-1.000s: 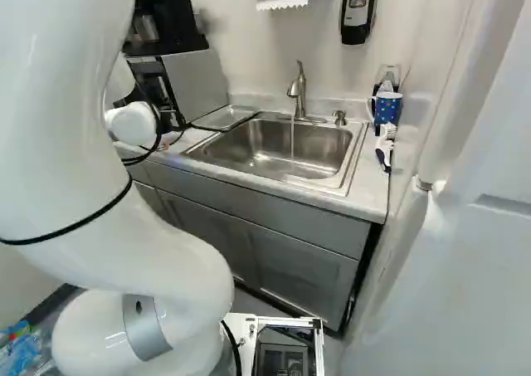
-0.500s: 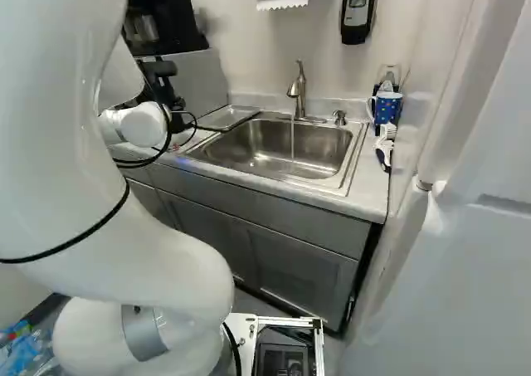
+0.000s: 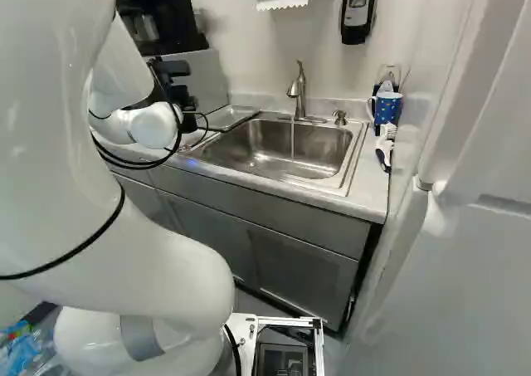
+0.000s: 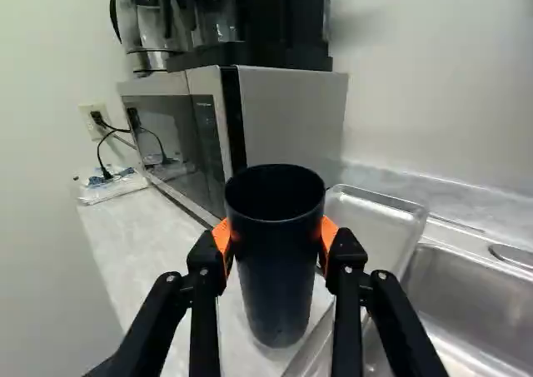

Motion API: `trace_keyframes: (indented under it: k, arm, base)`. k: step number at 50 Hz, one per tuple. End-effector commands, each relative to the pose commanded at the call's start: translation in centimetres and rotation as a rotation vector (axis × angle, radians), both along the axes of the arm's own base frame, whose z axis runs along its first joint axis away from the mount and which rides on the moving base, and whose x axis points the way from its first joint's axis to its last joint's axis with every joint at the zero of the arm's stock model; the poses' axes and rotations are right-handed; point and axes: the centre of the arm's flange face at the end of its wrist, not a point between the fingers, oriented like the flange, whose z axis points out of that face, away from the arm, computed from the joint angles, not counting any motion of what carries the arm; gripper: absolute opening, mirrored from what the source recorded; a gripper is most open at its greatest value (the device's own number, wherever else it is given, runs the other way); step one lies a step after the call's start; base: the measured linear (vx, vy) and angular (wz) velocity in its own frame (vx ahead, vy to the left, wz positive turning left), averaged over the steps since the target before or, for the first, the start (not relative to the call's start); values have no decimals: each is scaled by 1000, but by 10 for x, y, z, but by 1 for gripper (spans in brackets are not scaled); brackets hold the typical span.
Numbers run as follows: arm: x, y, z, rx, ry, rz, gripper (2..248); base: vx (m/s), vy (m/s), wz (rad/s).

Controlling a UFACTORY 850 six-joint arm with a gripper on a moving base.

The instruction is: Rinse the cup and place it in the tray

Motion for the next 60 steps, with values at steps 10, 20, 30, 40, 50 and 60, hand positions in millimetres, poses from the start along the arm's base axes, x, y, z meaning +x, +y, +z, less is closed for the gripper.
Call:
trace_keyframes:
  k: [10,20,30,40,50,60]
  arm:
    - [0,-15,0,0,-1,-32,122]
    - [0,-29,-1,0,-1,-64,122]
    - [1,-43,-1,1,-2,-96,122]
    - [1,-57,-1,1,-3,-129,122]
    - [3,-71,-1,1,-3,-162,122]
    - [5,-85,-1,1,-3,-196,122]
  base:
    - [0,0,0]
    - [0,0,0]
    - [0,0,0]
    - [0,0,0]
    - [0,0,0]
    - [0,0,0]
